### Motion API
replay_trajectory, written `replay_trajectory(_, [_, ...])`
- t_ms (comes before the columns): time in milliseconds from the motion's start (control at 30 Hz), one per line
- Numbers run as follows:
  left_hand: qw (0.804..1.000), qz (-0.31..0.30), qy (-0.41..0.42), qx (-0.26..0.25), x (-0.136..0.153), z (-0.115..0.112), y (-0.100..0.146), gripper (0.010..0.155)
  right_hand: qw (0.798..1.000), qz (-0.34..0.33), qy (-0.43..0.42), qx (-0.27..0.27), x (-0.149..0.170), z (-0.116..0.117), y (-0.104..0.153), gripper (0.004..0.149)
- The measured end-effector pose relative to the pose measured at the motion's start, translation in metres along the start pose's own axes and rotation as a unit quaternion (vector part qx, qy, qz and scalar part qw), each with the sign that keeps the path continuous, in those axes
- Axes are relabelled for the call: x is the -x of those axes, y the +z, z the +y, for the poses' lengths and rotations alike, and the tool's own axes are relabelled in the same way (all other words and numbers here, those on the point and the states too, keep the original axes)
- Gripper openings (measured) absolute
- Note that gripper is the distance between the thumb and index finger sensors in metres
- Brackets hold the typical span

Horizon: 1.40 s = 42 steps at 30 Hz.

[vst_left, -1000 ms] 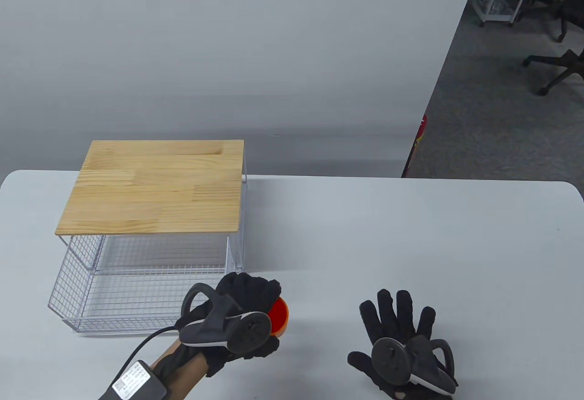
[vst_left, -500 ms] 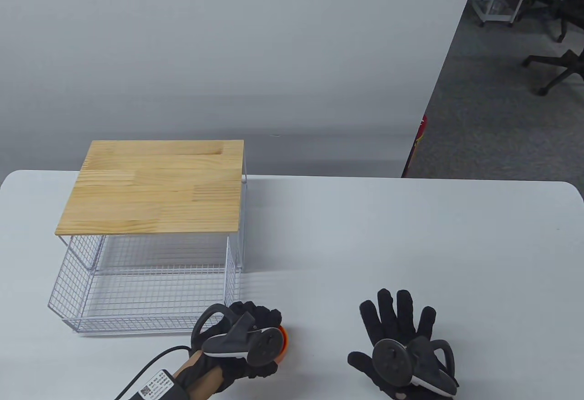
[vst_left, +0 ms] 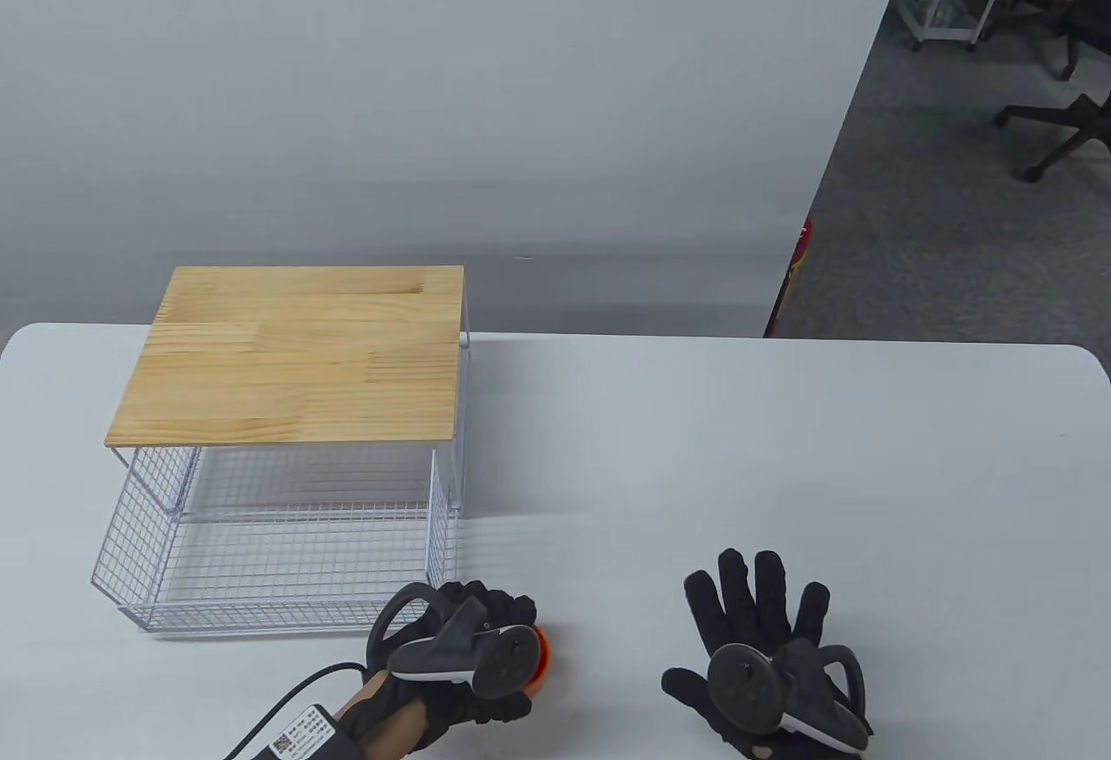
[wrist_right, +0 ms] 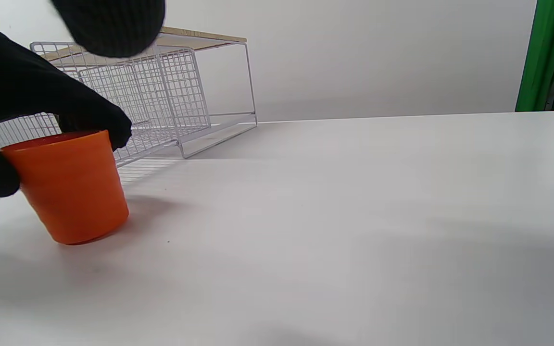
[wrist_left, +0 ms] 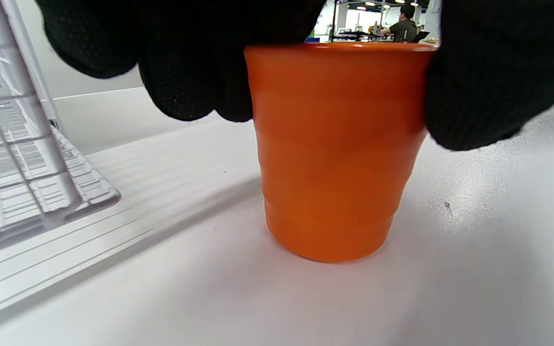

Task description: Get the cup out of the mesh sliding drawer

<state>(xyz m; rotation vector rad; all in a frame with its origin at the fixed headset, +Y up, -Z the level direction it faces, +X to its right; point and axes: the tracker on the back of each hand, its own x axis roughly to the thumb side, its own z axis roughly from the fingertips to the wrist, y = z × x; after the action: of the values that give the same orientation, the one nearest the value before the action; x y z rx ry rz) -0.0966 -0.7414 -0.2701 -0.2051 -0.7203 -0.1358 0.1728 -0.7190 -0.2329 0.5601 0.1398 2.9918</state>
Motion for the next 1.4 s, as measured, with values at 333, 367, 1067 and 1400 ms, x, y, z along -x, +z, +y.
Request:
replay_trajectory(333, [1.000, -0.003, 0.012, 0.002, 0.002, -0.001, 0.001, 0.109, 1.000, -0.001, -0.001, 0.002, 0.000, 0.000, 0.000, 0.091])
replay_trajectory(367, [1.000, -0.003, 0.012, 0.002, 0.002, -0.002, 0.001, 0.111, 1.000, 0.000, 0.000, 0.002, 0.000, 0.000, 0.000, 0.091])
replay_trajectory(1067, [0.997, -0.027, 0.020, -0.067, -0.001, 0.028, 0.026, 0.123, 1.000, 0.000, 0.000, -0.001, -0.001, 0.000, -0.001, 0.091])
replay_trajectory(1400, [0.996, -0.005, 0.013, -0.089, 0.013, 0.051, 0.050, 0.121, 1.000, 0.000, -0.002, 0.001, -0.001, 0.000, 0.000, 0.091])
